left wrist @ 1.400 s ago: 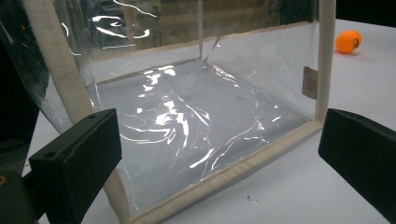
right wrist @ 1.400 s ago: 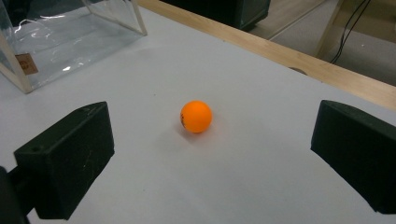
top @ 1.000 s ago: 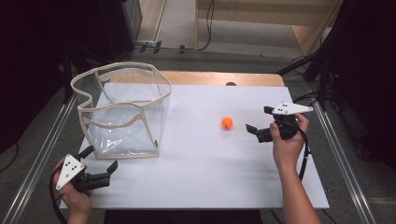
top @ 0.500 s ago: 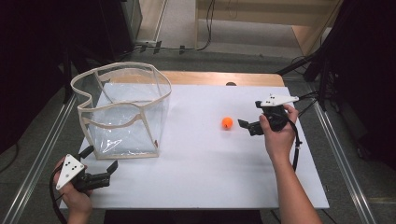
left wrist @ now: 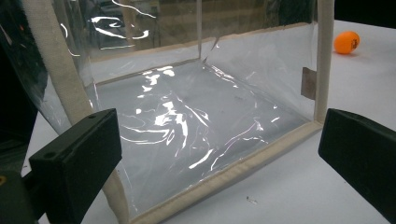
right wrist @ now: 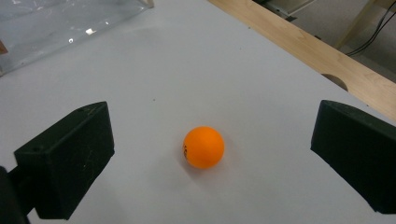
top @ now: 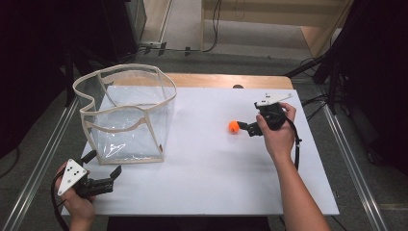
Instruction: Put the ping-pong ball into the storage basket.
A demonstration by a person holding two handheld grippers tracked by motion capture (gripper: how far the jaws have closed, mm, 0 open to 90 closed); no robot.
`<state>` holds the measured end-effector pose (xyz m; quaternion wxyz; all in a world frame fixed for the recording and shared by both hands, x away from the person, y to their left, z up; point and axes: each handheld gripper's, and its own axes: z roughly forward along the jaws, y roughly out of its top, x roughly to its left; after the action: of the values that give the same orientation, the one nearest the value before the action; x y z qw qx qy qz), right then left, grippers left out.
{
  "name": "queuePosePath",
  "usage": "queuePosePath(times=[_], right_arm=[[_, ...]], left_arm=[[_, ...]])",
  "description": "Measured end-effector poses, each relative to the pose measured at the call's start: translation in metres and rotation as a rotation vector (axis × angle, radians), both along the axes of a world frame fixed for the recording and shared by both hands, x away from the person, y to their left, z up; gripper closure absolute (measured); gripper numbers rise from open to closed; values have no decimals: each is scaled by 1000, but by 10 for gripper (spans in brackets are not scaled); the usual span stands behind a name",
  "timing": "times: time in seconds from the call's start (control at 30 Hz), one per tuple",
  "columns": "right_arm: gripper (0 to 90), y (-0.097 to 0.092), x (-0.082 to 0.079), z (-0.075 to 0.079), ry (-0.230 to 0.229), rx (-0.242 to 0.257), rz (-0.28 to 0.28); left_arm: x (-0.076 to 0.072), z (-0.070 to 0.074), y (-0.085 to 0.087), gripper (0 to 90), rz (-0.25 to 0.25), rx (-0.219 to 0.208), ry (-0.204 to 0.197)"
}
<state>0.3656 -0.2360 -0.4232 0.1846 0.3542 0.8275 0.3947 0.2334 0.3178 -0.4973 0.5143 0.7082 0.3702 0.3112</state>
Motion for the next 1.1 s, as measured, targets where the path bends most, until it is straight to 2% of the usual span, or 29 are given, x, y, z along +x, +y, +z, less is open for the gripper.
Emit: queuePosePath(times=[0.5, 0.93, 1.1], right_arm=[[0, 20, 20, -4, 46, -83, 26], [0, 26, 34, -18, 127, -128, 37], [0, 30, 38, -24, 166, -163, 50]], left_arm=[[0, 0, 0, 0, 0, -2, 1], [0, 0, 0, 0, -4, -1, 2], [1, 0, 0, 0, -6, 0, 2]])
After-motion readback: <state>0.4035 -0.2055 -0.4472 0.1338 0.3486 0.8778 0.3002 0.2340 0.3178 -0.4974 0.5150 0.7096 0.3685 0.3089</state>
